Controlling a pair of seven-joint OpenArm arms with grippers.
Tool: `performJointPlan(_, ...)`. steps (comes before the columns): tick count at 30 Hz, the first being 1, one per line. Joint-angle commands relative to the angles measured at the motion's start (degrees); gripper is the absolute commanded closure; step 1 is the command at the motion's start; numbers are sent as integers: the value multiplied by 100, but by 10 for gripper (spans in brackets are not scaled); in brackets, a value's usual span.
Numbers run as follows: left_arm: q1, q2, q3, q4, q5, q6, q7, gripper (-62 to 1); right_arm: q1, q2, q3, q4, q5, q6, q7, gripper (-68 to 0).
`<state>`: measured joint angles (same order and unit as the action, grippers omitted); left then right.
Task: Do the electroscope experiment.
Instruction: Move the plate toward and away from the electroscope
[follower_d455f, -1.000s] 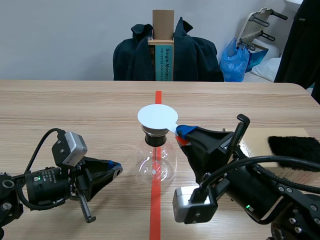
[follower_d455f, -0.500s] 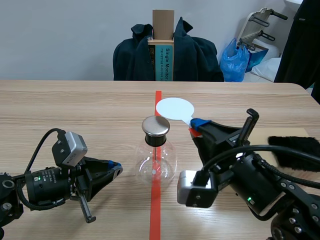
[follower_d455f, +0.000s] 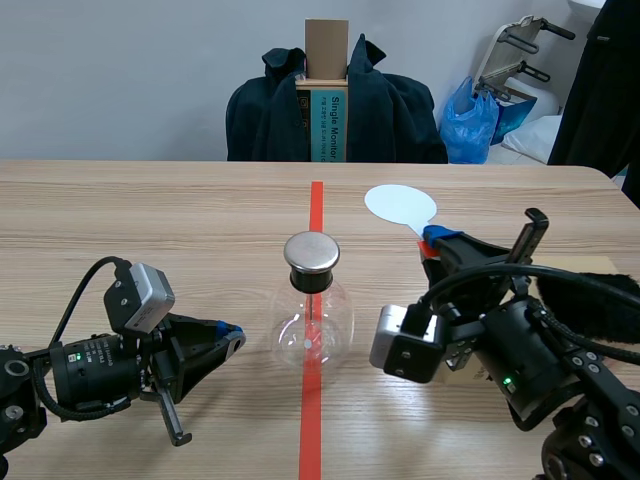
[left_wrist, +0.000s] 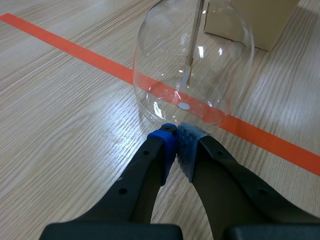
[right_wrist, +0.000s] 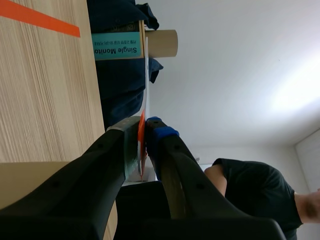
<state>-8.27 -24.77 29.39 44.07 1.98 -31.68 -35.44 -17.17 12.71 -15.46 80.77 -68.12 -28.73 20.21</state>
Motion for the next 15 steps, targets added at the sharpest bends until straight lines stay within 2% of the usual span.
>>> performJointPlan(1,-28,13,-31,66,-39,-13,-74,-27,81,-2,46,42,39,-83,-59,-8)
performJointPlan(6,-28,13,-31,66,-39,-13,-74,-27,81,-2,46,42,39,-83,20,-8)
performJointPlan(15,-28,13,-31,66,-39,-13,-74,-27,83,-2,46,42,39,-83,658,-8)
